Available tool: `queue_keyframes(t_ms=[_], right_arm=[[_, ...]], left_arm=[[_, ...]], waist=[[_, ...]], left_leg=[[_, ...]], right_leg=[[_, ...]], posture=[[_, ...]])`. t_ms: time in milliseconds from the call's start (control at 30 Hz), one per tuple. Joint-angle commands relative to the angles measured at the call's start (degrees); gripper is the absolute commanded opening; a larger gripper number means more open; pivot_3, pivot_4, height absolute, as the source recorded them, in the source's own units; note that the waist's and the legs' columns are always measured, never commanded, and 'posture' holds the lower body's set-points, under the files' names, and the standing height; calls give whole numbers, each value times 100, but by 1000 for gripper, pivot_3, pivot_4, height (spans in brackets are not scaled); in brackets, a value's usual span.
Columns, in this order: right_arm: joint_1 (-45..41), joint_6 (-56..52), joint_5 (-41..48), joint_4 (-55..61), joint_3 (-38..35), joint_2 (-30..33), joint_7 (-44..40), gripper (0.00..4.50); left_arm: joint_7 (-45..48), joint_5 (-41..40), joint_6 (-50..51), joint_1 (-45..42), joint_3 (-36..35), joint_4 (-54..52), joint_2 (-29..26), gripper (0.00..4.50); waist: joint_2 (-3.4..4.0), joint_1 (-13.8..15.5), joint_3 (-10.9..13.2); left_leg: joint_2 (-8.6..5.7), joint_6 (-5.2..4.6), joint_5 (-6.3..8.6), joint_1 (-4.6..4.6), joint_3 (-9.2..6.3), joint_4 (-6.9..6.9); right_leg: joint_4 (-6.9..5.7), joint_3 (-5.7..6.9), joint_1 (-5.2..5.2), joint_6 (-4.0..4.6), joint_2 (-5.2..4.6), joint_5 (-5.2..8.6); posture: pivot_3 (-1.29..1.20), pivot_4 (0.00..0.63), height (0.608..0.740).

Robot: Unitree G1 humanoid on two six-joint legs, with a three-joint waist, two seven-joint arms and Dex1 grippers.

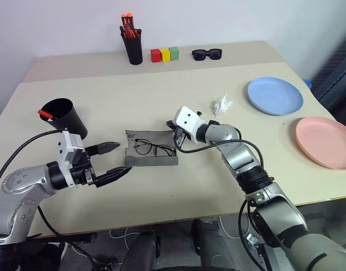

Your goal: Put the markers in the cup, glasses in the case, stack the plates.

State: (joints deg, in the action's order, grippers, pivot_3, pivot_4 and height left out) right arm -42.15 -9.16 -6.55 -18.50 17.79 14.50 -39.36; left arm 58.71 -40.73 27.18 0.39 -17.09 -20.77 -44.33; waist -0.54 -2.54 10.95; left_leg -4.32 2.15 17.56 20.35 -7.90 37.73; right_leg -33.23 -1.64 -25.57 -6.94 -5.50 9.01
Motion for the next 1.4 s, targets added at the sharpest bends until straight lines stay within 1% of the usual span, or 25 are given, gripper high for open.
queue_keyframes(t_ms=[33, 100, 133, 167, 233, 267, 333, 400, 433, 467, 500, 567, 667, 767, 800, 833, 867, 933, 1033, 1067, 1100, 1167, 1233, 1333, 1400], right_arm=[[17, 30, 17, 235, -39, -110, 116, 11], [-87, 113, 21, 129, -264, -236, 539, 11], [-156, 40, 158, 101, -437, -314, 650, 11], [-191, -210, 504, 155, -667, -423, 564, 11], [-259, -527, 887, 244, -1043, -570, 649, 11], [-258, -700, 1241, 354, -1288, -644, 576, 252], [-256, -959, 1722, 548, -1646, -719, 542, 834], [-149, -1270, 2129, 884, -1826, -667, 365, 1874], [-46, -1410, 2326, 1110, -1845, -589, 174, 2465], [118, -1618, 2586, 1428, -1843, -435, -134, 2880], [270, -1776, 2764, 1698, -1825, -280, -366, 3465], [588, -2137, 3139, 2214, -1783, 79, -805, 4437], [1184, -2885, 3883, 3200, -1722, 814, -1561, 4437], [1591, -3468, 4505, 3846, -1883, 1389, -1811, 4437], [1676, -3690, 4781, 3955, -2023, 1490, -1792, 4500], [1761, -3797, 4928, 4052, -2095, 1596, -1798, 4500], [1900, -3736, 4908, 4158, -2102, 1750, -1872, 4500], [2110, -3637, 4873, 4266, -2099, 1961, -1932, 4500], [2219, -3513, 4836, 4287, -2054, 1993, -1805, 4500], [2235, -3456, 4827, 4310, -2036, 1939, -1736, 4500], [2249, -3414, 4817, 4337, -2009, 1896, -1676, 4500], [2271, -3331, 4776, 4376, -1938, 1855, -1599, 4500], [2299, -3263, 4781, 4402, -1901, 1816, -1524, 4500], [2336, -3178, 4780, 4422, -1861, 1786, -1437, 4500], [2371, -3138, 4780, 4437, -1830, 1775, -1398, 4500]], left_arm=[[-107, -120, 61, -101, -69, -237, -33, 4500], [-244, -94, 131, -160, -49, -250, 0, 4500], [-305, -104, 188, -199, -41, -232, 9, 4500], [-351, -95, 220, -234, -33, -204, 10, 4500], [-415, -63, 209, -325, -26, -146, 31, 4500], [-454, -91, 248, -382, -31, -121, 41, 4500], [-506, -66, 220, -492, -25, -80, 64, 4500], [-582, 68, 97, -650, 25, 4, 118, 4500], [-616, 143, 41, -739, 62, 64, 146, 4500], [-630, 223, -10, -849, 115, 139, 166, 4500], [-630, 289, -52, -955, 162, 216, 183, 4500], [-645, 458, -148, -1197, 285, 451, 208, 4500], [-734, 909, -330, -1733, 575, 1100, 222, 4500], [-1070, 1394, -571, -2518, 805, 1993, 416, 4500], [-1250, 1540, -675, -2838, 848, 2324, 555, 3981], [-1334, 1640, -786, -3100, 884, 2597, 681, 3648], [-1459, 1815, -954, -3370, 955, 2895, 818, 3232], [-1704, 2135, -1234, -3845, 1097, 3455, 1077, 2189], [-1865, 2609, -1604, -4353, 1381, 4292, 1312, 766], [-1885, 2842, -1703, -4540, 1554, 4726, 1378, 226], [-1863, 3038, -1785, -4684, 1714, 5089, 1424, 68], [-1713, 3314, -1868, -4910, 1967, 5628, 1468, 68], [-1407, 3464, -1653, -5098, 2211, 5974, 1511, 68], [-1230, 3434, -1119, -5410, 2236, 6320, 1649, 68], [-901, 3491, -691, -5504, 2377, 6416, 1624, 68]], waist=[[0, -3, 0], [0, -5, 0], [0, -1, 0], [0, 1, 0], [0, 6, 0], [0, 16, 0], [0, 21, 0], [2, 18, 1], [3, 21, 2], [3, 27, 2], [2, 24, 1], [1, 19, 1], [2, 46, 2], [1, 75, 2], [1, 74, 2], [0, 94, 2], [-3, 98, 0], [-4, 169, 0], [-6, 187, -1], [-6, 183, -1], [-6, 190, -1], [-6, 181, -1], [-8, 174, 0], [-12, 183, 2], [-15, 182, 4]], left_leg=[[0, 0, 0, 0, 0, 0], [0, 0, 0, 0, 1, -1], [0, 0, 0, 0, 0, -1], [0, 1, 0, 1, -1, -1], [1, 2, -1, 1, -1, -1], [1, 2, -1, 2, -2, -1], [1, 2, -1, 2, -3, -1], [0, 2, -1, 3, -5, -2], [0, 1, -1, 2, -5, -2], [0, 1, -1, 3, -5, -2], [0, 1, -1, 2, -5, -4], [0, 1, -1, 1, -4, -4], [-1, 1, -1, 2, -2, -3], [-1, 1, -1, -1, -2, 0], [-1, 0, -1, 0, -1, 4], [0, 0, -1, 0, 0, 11], [0, 0, -1, 0, 0, 17], [0, 0, 0, 0, 3, 19], [-3, 0, 0, 4, 6, 21], [-3, 0, 0, 4, 6, 22], [-3, 0, 0, 4, 7, 22], [-3, 0, 0, 3, 6, 22], [-3, 0, 0, 5, 6, 22], [-4, -2, 1, 8, 6, 23], [-3, -2, 1, 10, 5, 27]], right_leg=[[0, 0, 0, 0, 0, 0], [0, 0, -1, 0, 0, 0], [0, 0, -1, 0, 0, 0], [-1, 0, -2, 0, 0, 0], [0, 0, -1, 0, 0, 0], [0, 0, -1, 0, 0, -1], [1, 0, -1, 1, -1, -1], [2, 0, -1, 1, 0, -1], [2, 0, -1, 1, 0, -1], [3, 0, -1, 1, 0, -1], [3, 2, 0, 1, 0, 0], [4, 2, 1, 0, 0, 0], [5, 2, 3, 0, 0, -1], [6, 4, 8, -1, 0, 0], [7, 4, 9, -2, 0, 0], [7, 4, 13, -2, 1, -1], [8, 4, 15, -3, 1, -1], [11, 4, 17, -4, 0, -1], [14, 4, 17, -5, -2, -2], [14, 4, 17, -5, -3, -2], [14, 4, 17, -5, -3, -2], [13, 5, 17, -6, -2, -2], [13, 4, 16, -6, -2, -2], [13, 4, 15, -6, -2, -2], [12, 5, 15, -7, -2, -3]], posture=[[0, 150, 740], [0, 150, 740], [0, 150, 740], [0, 150, 740], [0, 150, 740], [0, 150, 740], [0, 150, 740], [0, 150, 740], [0, 150, 740], [0, 150, 740], [0, 150, 740], [0, 150, 740], [0, 150, 740], [0, 150, 740], [0, 150, 740], [0, 150, 740], [0, 150, 740], [0, 150, 740], [0, 150, 740], [0, 150, 740], [0, 150, 740], [0, 150, 740], [0, 150, 740], [0, 150, 740], [0, 150, 740]])
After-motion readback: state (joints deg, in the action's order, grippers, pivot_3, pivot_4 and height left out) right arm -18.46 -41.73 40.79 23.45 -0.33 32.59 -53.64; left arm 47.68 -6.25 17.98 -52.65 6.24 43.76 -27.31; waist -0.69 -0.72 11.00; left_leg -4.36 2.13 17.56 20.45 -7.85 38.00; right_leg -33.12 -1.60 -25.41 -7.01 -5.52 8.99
